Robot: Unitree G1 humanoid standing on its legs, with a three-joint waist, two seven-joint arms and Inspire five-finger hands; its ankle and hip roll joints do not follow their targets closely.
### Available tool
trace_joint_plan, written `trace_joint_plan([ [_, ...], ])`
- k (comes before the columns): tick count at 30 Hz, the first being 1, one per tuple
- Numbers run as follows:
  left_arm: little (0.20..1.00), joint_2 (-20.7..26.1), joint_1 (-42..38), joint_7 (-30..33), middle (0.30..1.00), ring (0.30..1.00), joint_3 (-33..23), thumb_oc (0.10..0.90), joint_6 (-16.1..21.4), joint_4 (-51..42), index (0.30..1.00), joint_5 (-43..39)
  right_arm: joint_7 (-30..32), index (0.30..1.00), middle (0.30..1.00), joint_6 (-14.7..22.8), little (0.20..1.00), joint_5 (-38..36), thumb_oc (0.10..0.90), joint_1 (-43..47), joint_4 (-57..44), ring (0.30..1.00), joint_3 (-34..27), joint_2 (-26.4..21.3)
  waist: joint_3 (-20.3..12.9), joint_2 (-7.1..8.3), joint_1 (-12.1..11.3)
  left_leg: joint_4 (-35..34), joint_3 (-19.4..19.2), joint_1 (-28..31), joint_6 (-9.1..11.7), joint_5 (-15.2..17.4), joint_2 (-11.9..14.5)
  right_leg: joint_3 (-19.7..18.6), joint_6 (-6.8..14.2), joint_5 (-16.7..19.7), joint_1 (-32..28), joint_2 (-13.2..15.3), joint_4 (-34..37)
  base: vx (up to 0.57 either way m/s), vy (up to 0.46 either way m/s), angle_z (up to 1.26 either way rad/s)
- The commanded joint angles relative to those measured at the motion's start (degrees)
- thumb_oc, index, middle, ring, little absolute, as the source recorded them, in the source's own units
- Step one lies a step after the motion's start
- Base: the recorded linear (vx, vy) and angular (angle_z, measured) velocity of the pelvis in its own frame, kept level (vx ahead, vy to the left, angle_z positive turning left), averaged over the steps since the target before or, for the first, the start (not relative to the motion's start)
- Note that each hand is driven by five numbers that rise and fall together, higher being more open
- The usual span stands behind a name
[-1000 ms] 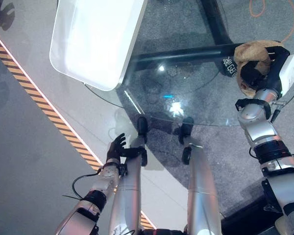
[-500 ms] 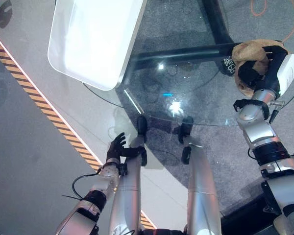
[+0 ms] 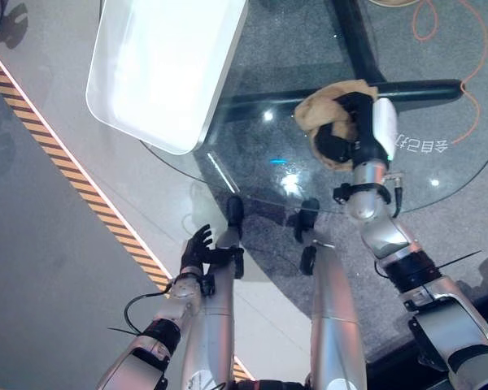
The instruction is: Wipe the table with a cloth and put it in the basket.
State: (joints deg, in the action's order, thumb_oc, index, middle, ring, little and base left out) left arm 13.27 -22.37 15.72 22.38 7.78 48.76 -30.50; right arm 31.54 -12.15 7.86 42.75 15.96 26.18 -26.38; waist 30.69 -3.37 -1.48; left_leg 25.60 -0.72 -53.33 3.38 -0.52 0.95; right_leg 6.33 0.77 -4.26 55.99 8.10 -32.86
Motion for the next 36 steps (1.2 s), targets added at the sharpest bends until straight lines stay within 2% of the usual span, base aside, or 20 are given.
trace_joint_plan([
  [1,0.900,-2.56,5.73,1.73,0.900,0.900,2.33,0.800,-1.16,0.66,0.900,0.42,-5.91,0.300,0.300,1.73,0.200,0.99,0.100,1.29,-7.89,0.300,6.54,4.94,-0.89,-0.53,-1.74,2.69,-3.56,-1.12,-4.81,2.76,-3.45,1.22,1.76,5.22,-0.32,-0.45,4.97,0.03,0.020,0.05],
  [7,0.900,-3.02,5.26,2.31,0.900,0.900,3.76,0.800,-1.51,0.46,0.900,0.18,-7.95,0.300,0.300,0.90,0.200,0.93,0.100,3.35,-6.77,0.300,10.07,6.58,-0.89,-1.12,-2.58,2.09,-3.13,-2.01,-4.88,2.11,-3.88,1.60,1.81,5.63,0.58,-0.23,5.49,0.02,0.010,0.05],
  [8,0.900,-3.14,6.38,2.33,0.900,0.900,4.22,0.800,-1.52,0.52,0.900,0.18,-8.13,0.300,0.300,0.80,0.200,0.92,0.100,2.29,-6.64,0.300,10.41,6.91,-0.89,-1.22,-2.78,2.69,-2.94,-0.14,-4.60,4.04,-3.78,1.26,2.27,3.79,-1.04,-0.38,4.54,0.00,0.000,0.00],
  [9,0.900,-3.16,5.01,2.41,0.900,0.900,3.94,0.800,-1.57,0.70,0.900,-0.11,-9.35,0.300,0.300,0.52,0.200,1.27,0.100,3.94,-5.97,0.300,11.10,7.25,-0.89,-1.32,-2.77,2.08,-3.12,-2.15,-4.89,2.01,-3.93,1.67,1.79,5.56,0.78,-0.25,5.33,0.00,0.023,0.04],
  [12,0.900,-3.20,4.76,2.30,0.900,0.900,4.17,0.800,-1.47,0.86,0.900,-0.44,-11.00,0.300,0.300,-0.18,0.200,1.01,0.100,4.52,-5.28,0.300,12.59,8.00,-0.89,-1.55,-3.03,2.06,-3.21,-2.34,-4.85,1.85,-3.89,1.92,1.72,5.42,0.88,-0.08,5.26,0.00,0.018,0.06],
  [13,0.900,-3.37,5.77,2.39,0.900,0.900,4.89,0.800,-1.41,0.93,0.900,-0.52,-11.68,0.300,0.300,-0.61,0.200,1.28,0.100,3.43,-4.98,0.300,13.41,8.59,-0.89,-1.69,-3.29,2.71,-3.10,-0.50,-4.54,3.79,-3.78,1.68,2.19,3.52,-0.67,-0.13,4.17,0.05,0.006,0.01],
  [16,0.900,-3.50,5.49,2.45,0.900,0.900,5.09,0.800,-1.41,1.00,0.900,-0.55,-12.44,0.300,0.300,-0.67,0.200,1.26,0.100,3.45,-4.24,0.300,14.25,9.05,-0.89,-1.75,-3.39,2.75,-3.15,-0.69,-4.48,3.65,-3.85,1.83,2.18,3.60,-0.62,-0.07,4.32,0.02,0.001,0.00],
  [22,0.900,-3.61,4.75,2.55,0.900,0.900,5.62,0.800,-1.69,0.81,0.900,-0.60,-21.75,0.300,0.300,0.15,0.200,-3.16,0.100,3.55,-3.41,0.300,17.18,9.63,-0.89,-1.87,-3.62,2.48,-3.05,-0.76,-4.36,3.33,-3.94,2.00,2.12,3.60,-0.44,0.06,4.32,-0.01,-0.002,0.04],
  [30,0.900,-2.63,4.37,2.02,0.900,0.900,6.32,0.800,-1.80,0.79,0.900,-1.02,-31.57,0.300,0.300,3.22,0.200,-4.45,0.100,3.07,-4.52,0.300,21.38,8.48,-0.89,-1.68,-3.69,2.66,-3.21,-1.13,-4.24,3.00,-3.86,2.31,2.00,3.77,0.03,0.07,4.23,0.00,-0.013,0.04],
  [33,0.900,-2.24,4.29,2.09,0.900,0.900,6.72,0.800,-2.05,0.37,0.900,-1.20,-31.75,0.300,0.300,3.04,0.200,-3.76,0.100,3.19,-4.93,0.300,22.09,7.74,-0.89,-1.67,-3.69,2.90,-3.23,-1.40,-4.14,2.92,-3.79,2.28,1.99,3.87,0.29,0.06,4.07,0.00,-0.023,0.07],
  [36,0.900,-1.89,4.22,2.28,0.900,0.900,6.97,0.800,-2.39,-0.13,0.900,-1.67,-27.98,0.300,0.300,2.42,0.200,-3.45,0.100,3.00,-4.88,0.300,21.86,6.82,-0.89,-1.72,-3.59,3.03,-3.42,-1.52,-4.20,2.84,-3.65,2.24,1.95,3.88,0.58,0.02,3.69,0.00,-0.007,0.05],
])
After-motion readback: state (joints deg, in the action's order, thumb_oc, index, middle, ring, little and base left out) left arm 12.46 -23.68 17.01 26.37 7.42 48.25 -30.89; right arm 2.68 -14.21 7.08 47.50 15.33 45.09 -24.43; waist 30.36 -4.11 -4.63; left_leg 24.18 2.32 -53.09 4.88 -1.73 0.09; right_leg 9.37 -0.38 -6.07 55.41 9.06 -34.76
